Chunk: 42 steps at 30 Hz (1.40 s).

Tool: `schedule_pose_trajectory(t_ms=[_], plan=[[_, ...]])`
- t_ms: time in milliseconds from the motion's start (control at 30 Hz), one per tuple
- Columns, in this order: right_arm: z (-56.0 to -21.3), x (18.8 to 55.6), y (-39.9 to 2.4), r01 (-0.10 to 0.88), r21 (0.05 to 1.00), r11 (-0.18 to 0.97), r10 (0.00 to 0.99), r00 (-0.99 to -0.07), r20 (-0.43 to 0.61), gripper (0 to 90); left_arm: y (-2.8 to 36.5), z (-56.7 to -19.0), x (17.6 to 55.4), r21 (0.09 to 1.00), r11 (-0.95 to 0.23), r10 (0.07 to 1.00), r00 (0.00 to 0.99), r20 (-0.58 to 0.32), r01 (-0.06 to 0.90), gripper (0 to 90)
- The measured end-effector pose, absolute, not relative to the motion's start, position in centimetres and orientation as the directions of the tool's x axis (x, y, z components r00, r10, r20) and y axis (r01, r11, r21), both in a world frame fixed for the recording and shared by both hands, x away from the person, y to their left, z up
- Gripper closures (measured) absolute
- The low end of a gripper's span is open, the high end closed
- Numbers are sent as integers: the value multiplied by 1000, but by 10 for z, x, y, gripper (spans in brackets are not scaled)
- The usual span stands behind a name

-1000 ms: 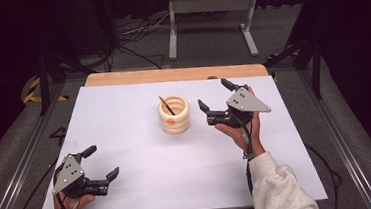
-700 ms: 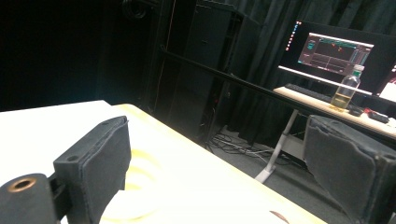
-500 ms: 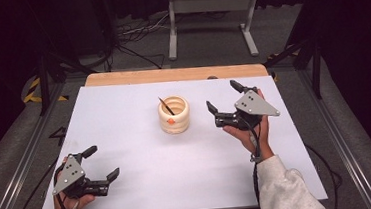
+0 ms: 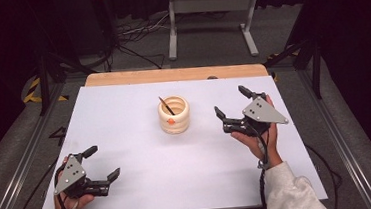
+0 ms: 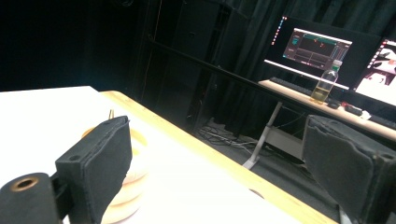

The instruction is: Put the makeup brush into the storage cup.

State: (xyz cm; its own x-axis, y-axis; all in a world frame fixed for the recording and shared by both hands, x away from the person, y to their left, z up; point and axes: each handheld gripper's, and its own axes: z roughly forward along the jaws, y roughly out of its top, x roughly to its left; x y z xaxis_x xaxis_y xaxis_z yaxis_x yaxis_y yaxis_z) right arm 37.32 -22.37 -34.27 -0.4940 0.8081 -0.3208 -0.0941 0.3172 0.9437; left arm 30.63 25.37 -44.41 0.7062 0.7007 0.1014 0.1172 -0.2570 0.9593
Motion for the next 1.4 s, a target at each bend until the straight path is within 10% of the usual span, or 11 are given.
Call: schedule_pose_trajectory(t_ms=[1400], plan=[[-368,346,-259,-68,935,348,822,-458,-339,99,252,-445,307,955,-270,698,708,107,122,10]])
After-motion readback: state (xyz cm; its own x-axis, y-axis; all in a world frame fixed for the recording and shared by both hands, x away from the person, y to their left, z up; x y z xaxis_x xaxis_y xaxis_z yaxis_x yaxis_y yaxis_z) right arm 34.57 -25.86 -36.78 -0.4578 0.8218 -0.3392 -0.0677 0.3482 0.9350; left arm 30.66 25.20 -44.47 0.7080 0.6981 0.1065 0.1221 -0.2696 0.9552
